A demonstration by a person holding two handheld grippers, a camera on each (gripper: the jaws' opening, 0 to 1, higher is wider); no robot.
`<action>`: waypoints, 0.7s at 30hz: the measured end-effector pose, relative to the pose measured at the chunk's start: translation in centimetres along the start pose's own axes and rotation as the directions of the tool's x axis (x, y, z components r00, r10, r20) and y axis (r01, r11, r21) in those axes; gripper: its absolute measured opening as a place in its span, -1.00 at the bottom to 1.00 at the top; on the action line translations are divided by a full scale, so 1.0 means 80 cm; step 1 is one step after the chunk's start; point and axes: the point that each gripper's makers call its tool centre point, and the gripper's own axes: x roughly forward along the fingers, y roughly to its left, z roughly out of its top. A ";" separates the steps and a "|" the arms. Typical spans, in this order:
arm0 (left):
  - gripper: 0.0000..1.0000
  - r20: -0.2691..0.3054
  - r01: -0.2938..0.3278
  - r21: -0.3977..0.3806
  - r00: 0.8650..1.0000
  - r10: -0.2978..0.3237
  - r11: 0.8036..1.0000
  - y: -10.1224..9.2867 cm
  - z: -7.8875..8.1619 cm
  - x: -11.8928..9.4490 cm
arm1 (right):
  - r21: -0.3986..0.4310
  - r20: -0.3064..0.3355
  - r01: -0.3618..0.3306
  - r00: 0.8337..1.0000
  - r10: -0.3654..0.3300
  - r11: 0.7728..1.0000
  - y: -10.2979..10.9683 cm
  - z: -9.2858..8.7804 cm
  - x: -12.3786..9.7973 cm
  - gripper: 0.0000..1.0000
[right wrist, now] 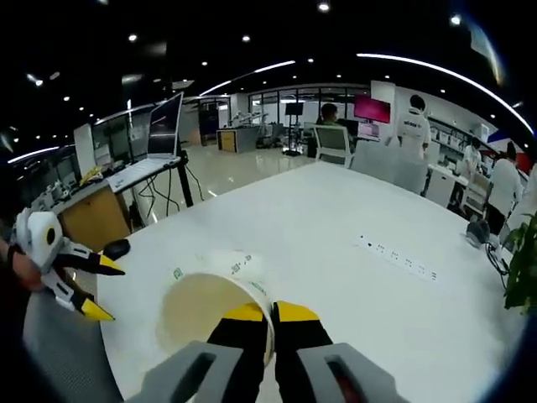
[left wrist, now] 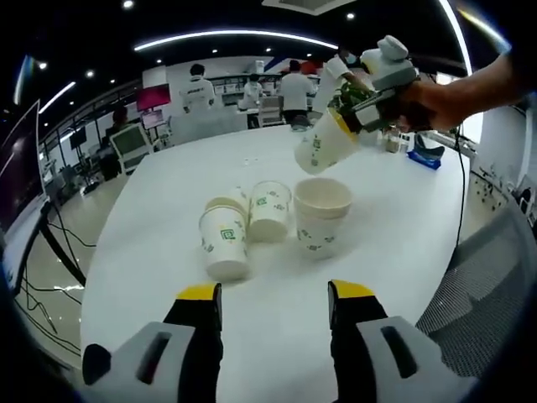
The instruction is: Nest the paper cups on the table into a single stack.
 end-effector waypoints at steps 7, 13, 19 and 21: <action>-0.02 0.000 0.003 0.008 1.000 -0.003 1.000 0.000 -0.002 0.002 | -0.020 -0.003 -0.017 1.000 0.017 1.000 0.015 -0.002 -0.013 -1.00; -0.02 -0.001 0.007 0.010 1.000 -0.007 1.000 -0.001 -0.001 0.002 | -0.046 -0.014 -0.036 0.999 0.035 0.998 0.020 -0.003 -0.019 -1.00; -0.02 -0.004 0.009 0.010 1.000 -0.009 1.000 -0.001 -0.003 0.003 | -0.053 -0.013 -0.058 0.998 0.057 0.997 0.034 -0.003 -0.023 -1.00; -0.02 -0.005 0.008 0.008 1.000 -0.008 1.000 -0.001 -0.003 0.003 | -0.060 -0.014 -0.067 0.998 0.066 0.996 0.039 -0.002 -0.023 -1.00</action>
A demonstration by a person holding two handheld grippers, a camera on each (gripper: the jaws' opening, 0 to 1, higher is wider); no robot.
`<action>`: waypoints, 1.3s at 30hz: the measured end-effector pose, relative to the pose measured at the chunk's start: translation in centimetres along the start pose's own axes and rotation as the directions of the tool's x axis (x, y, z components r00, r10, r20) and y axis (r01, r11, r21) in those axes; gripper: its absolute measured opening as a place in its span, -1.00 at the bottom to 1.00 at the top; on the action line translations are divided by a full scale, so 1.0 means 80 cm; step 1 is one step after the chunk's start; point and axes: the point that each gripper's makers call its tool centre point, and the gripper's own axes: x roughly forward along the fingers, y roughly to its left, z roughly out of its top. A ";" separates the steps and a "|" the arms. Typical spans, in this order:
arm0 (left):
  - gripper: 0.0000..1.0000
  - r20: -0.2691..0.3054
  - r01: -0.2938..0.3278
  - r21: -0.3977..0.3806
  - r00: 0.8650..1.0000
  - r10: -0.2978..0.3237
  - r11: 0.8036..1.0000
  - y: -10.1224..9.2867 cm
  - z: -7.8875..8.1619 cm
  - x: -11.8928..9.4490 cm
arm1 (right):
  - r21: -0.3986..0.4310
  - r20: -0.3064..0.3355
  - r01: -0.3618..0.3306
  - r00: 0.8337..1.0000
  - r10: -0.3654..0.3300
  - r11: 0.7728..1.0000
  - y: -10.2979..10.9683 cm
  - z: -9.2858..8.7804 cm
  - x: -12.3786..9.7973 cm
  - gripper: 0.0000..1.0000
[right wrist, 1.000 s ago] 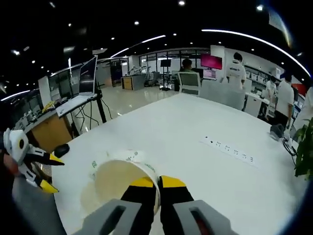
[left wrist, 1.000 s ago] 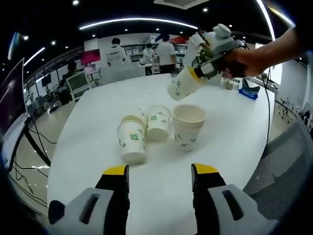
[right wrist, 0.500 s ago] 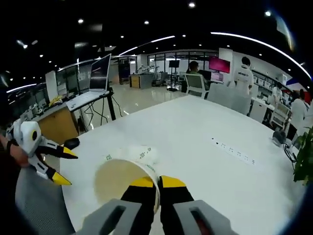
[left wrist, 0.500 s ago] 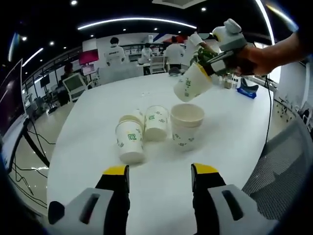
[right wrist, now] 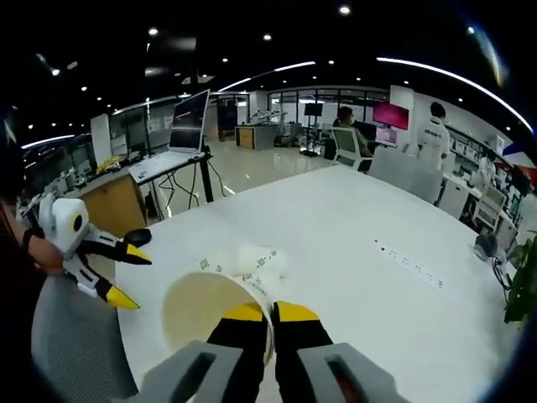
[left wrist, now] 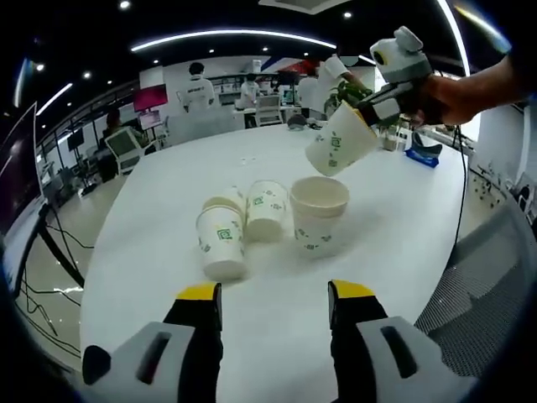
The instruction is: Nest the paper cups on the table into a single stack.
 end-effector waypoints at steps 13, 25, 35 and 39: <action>-0.02 0.002 0.001 -0.005 1.000 -0.001 1.000 0.001 -0.001 0.000 | -0.075 -0.051 -0.099 0.994 0.095 0.992 0.039 -0.002 0.012 -1.00; -0.04 -0.001 0.010 -0.003 1.000 -0.010 1.000 -0.002 -0.001 0.000 | -0.086 -0.072 -0.119 0.991 0.113 0.989 0.043 -0.006 0.024 -0.98; -0.05 0.000 0.009 -0.006 1.000 -0.009 1.000 -0.001 -0.001 0.000 | -0.074 -0.084 -0.123 0.990 0.117 0.990 0.047 -0.009 0.038 -0.99; -0.05 -0.001 0.008 -0.008 1.000 -0.008 1.000 0.000 -0.001 0.000 | -0.074 -0.088 -0.129 0.989 0.123 0.989 0.043 -0.012 0.042 -0.99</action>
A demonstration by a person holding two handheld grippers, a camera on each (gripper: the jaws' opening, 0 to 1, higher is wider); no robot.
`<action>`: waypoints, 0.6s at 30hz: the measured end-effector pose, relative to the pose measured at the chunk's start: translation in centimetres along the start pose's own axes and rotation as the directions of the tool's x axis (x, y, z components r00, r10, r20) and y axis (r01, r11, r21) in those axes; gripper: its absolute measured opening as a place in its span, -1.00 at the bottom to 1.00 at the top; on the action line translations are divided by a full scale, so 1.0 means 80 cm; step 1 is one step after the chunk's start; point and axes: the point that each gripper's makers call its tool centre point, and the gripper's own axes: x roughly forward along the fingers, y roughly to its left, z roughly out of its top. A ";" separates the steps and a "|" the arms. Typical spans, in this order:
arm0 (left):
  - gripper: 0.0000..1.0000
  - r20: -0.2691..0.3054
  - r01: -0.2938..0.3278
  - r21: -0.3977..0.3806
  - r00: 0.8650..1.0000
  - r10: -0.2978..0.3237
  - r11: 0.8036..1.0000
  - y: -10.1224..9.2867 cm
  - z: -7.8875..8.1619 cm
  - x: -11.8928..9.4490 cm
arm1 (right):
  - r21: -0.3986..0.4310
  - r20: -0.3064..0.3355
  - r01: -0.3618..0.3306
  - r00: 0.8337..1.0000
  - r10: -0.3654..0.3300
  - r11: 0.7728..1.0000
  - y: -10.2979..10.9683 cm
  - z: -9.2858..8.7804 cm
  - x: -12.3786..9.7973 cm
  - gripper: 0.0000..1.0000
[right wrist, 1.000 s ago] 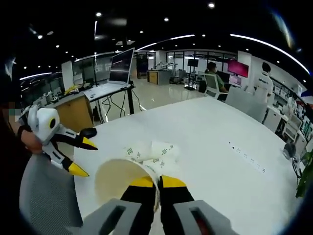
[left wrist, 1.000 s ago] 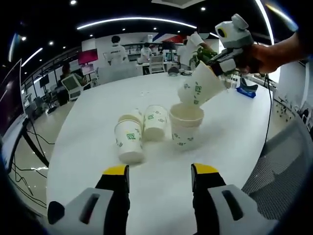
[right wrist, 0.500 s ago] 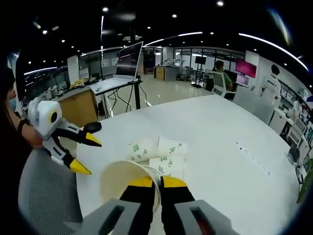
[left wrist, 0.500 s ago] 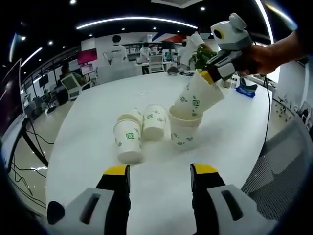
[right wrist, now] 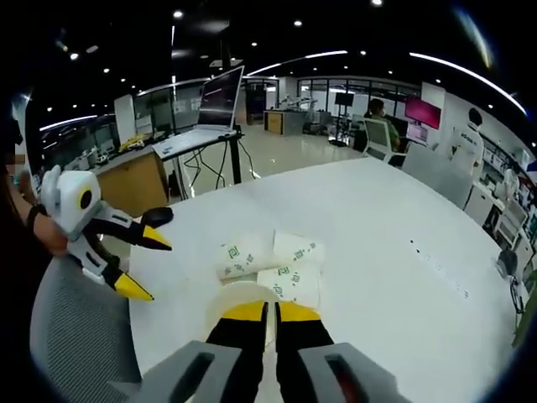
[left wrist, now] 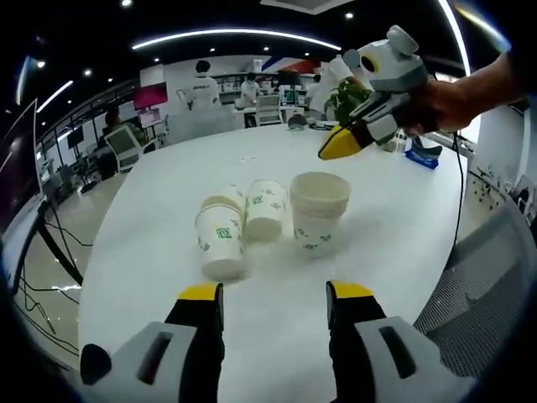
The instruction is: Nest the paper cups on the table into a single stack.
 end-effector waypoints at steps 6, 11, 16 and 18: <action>-0.06 -0.004 -0.001 -0.002 1.000 0.001 1.000 0.001 -0.002 0.002 | 0.007 -0.005 -0.003 1.000 0.003 1.000 0.004 -0.003 0.001 -0.97; -0.08 -0.004 -0.008 -0.011 1.000 0.008 1.000 0.004 -0.002 0.001 | 0.030 -0.014 0.010 1.000 -0.009 1.000 0.003 -0.009 -0.002 -0.83; -0.10 -0.008 -0.011 -0.043 1.000 0.011 0.999 0.008 -0.002 0.001 | 0.083 0.014 0.046 0.999 -0.047 0.996 -0.002 -0.015 -0.014 -0.62; -0.11 -0.011 -0.017 -0.068 1.000 0.017 0.998 0.011 -0.002 0.000 | 0.103 0.026 0.050 0.998 -0.053 0.993 -0.001 -0.018 -0.020 -0.49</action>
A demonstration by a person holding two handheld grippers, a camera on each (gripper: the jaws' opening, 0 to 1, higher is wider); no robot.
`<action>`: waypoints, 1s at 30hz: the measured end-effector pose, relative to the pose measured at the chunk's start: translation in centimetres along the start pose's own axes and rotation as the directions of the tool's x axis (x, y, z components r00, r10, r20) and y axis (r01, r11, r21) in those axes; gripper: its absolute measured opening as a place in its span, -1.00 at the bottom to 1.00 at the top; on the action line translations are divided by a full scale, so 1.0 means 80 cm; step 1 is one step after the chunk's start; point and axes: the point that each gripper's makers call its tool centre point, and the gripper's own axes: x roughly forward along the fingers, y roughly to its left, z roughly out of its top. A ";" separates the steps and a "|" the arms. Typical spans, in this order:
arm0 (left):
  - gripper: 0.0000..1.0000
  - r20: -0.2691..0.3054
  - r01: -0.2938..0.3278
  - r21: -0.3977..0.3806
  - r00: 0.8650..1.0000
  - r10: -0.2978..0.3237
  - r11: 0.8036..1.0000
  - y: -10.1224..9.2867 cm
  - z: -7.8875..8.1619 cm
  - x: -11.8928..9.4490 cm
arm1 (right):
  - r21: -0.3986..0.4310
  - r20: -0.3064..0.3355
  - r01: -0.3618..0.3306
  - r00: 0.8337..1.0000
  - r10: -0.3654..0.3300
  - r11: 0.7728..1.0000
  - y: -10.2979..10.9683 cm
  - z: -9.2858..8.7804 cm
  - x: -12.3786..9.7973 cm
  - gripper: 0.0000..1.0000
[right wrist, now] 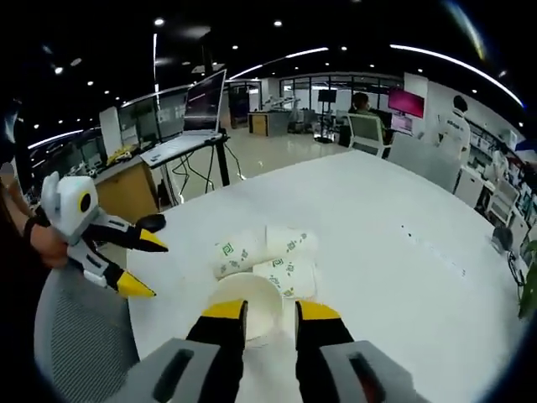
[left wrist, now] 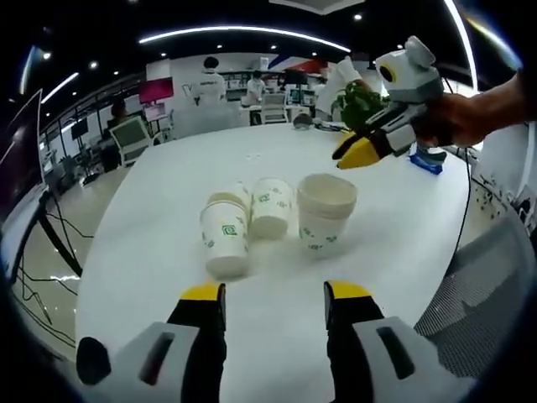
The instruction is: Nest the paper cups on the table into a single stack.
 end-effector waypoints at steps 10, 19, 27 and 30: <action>-0.07 -0.009 -0.041 -0.097 0.999 0.040 0.994 0.049 0.021 0.035 | 0.111 0.023 0.053 0.998 -0.056 0.992 0.018 -0.043 -0.035 0.08; 0.11 -0.138 -0.017 -0.167 0.990 -0.006 0.986 0.080 0.032 0.103 | 0.224 0.056 0.091 0.993 -0.106 0.970 0.046 -0.069 -0.076 0.18; 0.06 -0.240 -0.034 -0.158 0.971 -0.005 0.987 0.092 0.015 0.133 | 0.319 0.053 0.131 0.986 -0.156 0.938 0.057 -0.106 -0.114 0.16; 0.03 -0.251 -0.032 -0.165 0.968 -0.010 0.986 0.094 0.012 0.138 | 0.341 0.048 0.143 0.985 -0.169 0.929 0.057 -0.112 -0.123 0.15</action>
